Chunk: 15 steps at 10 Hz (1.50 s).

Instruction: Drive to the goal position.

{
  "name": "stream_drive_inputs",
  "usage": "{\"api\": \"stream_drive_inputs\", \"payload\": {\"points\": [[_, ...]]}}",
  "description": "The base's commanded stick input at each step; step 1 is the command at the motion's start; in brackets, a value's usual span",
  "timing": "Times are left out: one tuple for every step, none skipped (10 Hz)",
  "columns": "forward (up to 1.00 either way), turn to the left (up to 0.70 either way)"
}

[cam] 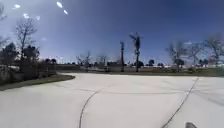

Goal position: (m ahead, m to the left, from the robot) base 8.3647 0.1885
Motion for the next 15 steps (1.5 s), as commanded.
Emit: {"api": "stream_drive_inputs", "payload": {"points": [[0.7,0.0],[0.7,0.0],[0.7,0.0],[0.7,0.0],[0.7,0.0],[0.7,0.0],[0.7,0.0],[0.7,0.0],[0.7,0.0],[0.7,0.0],[0.7,0.0],[0.7,0.0],[0.7,0.0],[0.7,0.0],[0.7,0.0]]}}
